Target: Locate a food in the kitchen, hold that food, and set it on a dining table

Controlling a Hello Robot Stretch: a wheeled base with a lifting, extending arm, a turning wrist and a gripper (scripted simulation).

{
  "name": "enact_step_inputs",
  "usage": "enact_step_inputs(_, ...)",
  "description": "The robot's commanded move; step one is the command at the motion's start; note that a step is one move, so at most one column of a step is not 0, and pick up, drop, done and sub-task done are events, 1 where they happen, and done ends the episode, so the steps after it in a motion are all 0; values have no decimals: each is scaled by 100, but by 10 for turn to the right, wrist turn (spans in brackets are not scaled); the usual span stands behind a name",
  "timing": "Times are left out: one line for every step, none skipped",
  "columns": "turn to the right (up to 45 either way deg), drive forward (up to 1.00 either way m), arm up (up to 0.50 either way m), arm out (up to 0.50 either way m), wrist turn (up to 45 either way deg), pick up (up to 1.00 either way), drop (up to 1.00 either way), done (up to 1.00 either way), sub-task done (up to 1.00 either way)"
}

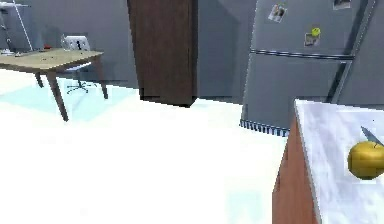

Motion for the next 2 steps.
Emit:
enact_step_inputs(0,45,0,0,0,0,0,0,0)
enact_step_inputs(-90,0,0,0,0,0,0,0,0)
